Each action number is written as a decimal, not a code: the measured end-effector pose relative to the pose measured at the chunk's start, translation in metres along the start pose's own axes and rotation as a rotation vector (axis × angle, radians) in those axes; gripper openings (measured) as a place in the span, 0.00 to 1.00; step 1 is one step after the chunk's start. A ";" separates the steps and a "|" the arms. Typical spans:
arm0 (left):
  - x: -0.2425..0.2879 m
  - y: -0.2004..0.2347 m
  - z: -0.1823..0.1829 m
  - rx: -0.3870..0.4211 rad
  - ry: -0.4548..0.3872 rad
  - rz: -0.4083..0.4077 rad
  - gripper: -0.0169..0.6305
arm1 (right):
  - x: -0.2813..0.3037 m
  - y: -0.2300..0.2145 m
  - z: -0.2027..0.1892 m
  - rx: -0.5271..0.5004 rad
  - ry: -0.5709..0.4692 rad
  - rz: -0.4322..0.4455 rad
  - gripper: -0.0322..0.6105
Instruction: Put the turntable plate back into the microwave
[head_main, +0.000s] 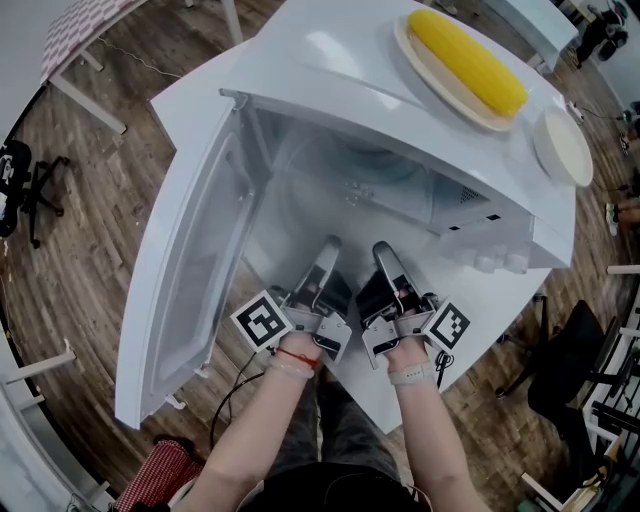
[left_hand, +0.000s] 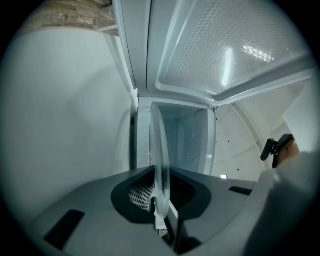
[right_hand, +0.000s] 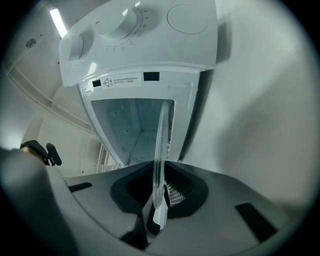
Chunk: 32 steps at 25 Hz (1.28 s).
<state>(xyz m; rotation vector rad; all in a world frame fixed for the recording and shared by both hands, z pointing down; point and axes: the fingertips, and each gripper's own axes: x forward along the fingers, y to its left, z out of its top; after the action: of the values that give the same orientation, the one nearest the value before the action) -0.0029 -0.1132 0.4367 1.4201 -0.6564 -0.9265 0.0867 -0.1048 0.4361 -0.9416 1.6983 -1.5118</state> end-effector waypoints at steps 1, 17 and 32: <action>0.000 0.000 0.001 -0.003 -0.003 -0.003 0.09 | 0.001 0.000 0.000 0.003 -0.002 0.000 0.13; 0.002 -0.003 0.001 0.012 0.030 0.012 0.09 | 0.007 0.002 0.005 0.022 -0.010 -0.026 0.13; 0.007 -0.001 -0.003 -0.003 0.042 0.030 0.10 | 0.014 -0.003 0.018 0.020 -0.020 -0.049 0.13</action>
<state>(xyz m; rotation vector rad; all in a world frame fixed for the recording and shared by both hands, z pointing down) 0.0033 -0.1172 0.4342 1.4193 -0.6432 -0.8720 0.0952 -0.1266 0.4365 -0.9910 1.6548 -1.5432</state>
